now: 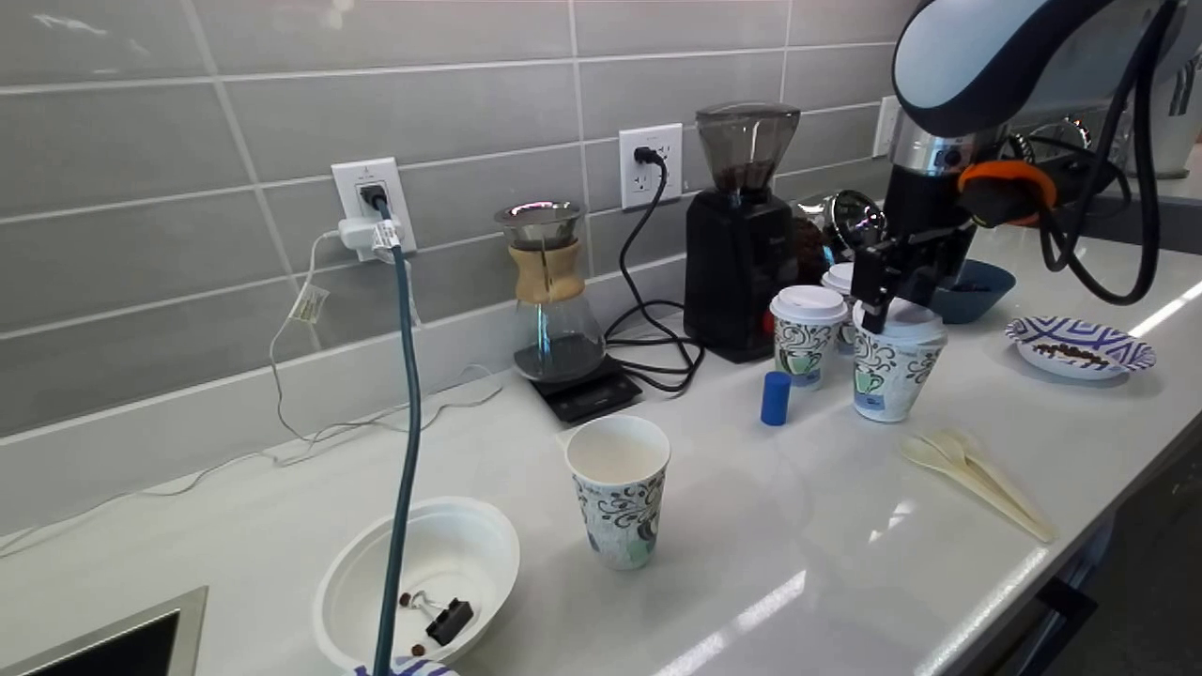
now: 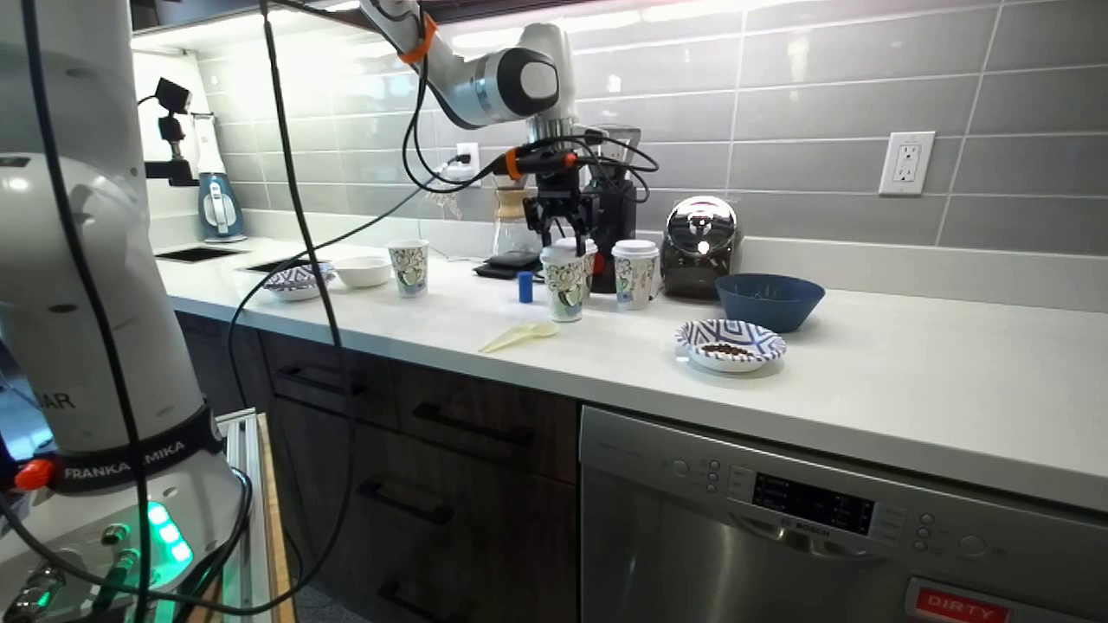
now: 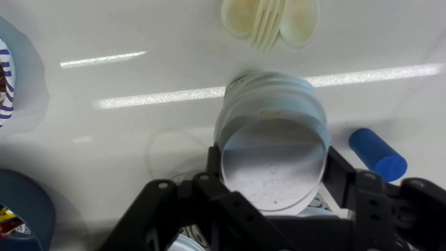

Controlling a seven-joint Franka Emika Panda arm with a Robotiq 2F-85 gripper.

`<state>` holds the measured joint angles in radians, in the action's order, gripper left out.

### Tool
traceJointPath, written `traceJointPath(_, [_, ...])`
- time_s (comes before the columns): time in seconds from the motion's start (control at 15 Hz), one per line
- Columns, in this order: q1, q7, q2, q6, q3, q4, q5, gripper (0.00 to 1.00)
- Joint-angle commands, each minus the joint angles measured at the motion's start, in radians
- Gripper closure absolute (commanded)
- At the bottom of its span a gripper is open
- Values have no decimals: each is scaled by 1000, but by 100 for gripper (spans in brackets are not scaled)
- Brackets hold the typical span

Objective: Remove the lid from the closest cup

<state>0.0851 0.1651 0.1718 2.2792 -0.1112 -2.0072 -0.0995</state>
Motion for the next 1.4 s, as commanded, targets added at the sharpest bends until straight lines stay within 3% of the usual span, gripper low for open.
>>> traceJointPath(0.0, [-9,36,-3,-48,5,36,27,31])
traceJointPath(0.67, [-14,40,-3,-87,10,72,31,18])
traceJointPath(1.07, [-16,42,-5,-89,11,73,32,23])
traceJointPath(1.33, [-17,46,-9,-93,11,73,34,17])
